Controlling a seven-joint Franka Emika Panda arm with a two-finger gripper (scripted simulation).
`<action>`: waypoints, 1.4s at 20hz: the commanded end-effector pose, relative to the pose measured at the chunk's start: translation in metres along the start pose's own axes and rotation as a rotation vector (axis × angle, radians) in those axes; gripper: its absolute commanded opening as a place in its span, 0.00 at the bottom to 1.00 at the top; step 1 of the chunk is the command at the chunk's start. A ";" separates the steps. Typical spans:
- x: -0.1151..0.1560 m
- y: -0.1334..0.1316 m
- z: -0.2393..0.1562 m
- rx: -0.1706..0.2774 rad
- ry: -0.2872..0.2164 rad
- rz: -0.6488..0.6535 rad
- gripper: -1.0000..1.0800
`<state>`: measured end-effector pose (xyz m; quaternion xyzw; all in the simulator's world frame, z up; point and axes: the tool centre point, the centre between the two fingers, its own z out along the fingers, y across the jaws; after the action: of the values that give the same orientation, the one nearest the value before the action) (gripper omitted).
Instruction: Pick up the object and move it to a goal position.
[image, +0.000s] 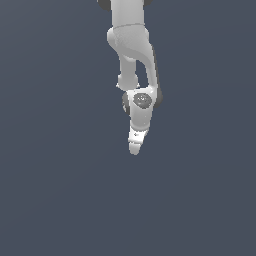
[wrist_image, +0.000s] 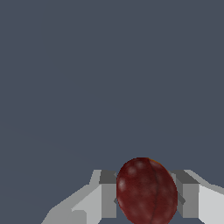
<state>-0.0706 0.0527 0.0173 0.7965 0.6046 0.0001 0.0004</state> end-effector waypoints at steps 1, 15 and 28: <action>0.000 0.000 0.000 0.000 0.000 0.000 0.00; -0.052 0.034 -0.024 0.001 0.001 0.000 0.00; -0.168 0.113 -0.078 0.001 0.002 -0.001 0.00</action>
<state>-0.0118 -0.1247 0.0895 0.7969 0.6042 0.0005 -0.0001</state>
